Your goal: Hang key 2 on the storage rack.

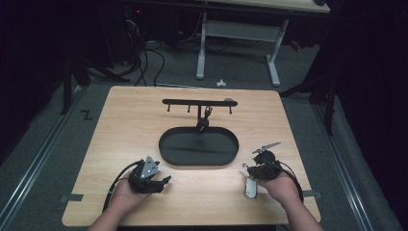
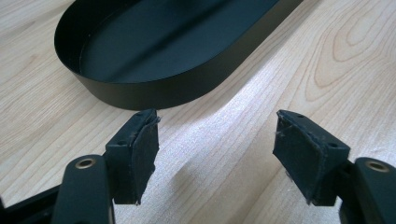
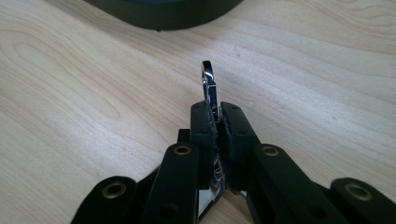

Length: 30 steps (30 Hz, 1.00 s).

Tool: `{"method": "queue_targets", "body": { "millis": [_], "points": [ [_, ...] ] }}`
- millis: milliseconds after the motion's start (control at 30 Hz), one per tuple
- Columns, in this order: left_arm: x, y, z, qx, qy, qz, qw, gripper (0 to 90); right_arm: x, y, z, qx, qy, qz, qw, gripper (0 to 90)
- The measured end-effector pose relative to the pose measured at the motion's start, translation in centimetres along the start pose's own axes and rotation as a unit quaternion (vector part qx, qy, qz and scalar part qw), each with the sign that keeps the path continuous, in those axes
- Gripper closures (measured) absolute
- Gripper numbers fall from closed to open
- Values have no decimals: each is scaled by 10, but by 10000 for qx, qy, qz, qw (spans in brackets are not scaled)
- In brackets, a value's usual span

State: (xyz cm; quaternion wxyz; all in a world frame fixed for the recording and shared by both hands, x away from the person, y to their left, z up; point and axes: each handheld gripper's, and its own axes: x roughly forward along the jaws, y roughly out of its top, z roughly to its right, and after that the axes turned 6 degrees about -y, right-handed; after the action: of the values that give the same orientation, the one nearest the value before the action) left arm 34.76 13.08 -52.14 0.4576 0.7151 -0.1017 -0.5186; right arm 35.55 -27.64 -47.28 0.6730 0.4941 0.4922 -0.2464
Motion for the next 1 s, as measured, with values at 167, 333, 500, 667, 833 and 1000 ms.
{"method": "queue_targets", "body": {
  "millis": [167, 333, 500, 667, 833, 1000],
  "points": [
    [0, 0, 0, -5, 6, 12, 10000, 312, -11, 3, 3, 3, 33, 88, 10000, 847],
    [0, 0, 0, -5, 10, 16, 10000, 312, -29, 11, 5, 13, 10, 185, 9998, 847],
    [0, 0, 0, -8, 8, 22, 10000, 312, -39, 16, 4, -51, -46, 196, 9998, 848],
    [-1, 0, 0, -7, 10, 32, 10000, 312, -54, 26, 5, -55, -117, 268, 9996, 862],
    [-1, 0, 0, -1, 11, 29, 10000, 312, -60, 33, 4, -109, -166, 298, 9994, 863],
    [-1, 0, -1, -7, 9, 28, 10000, 312, -65, 41, 3, -127, -176, 351, 9991, 863]
  ]
}}
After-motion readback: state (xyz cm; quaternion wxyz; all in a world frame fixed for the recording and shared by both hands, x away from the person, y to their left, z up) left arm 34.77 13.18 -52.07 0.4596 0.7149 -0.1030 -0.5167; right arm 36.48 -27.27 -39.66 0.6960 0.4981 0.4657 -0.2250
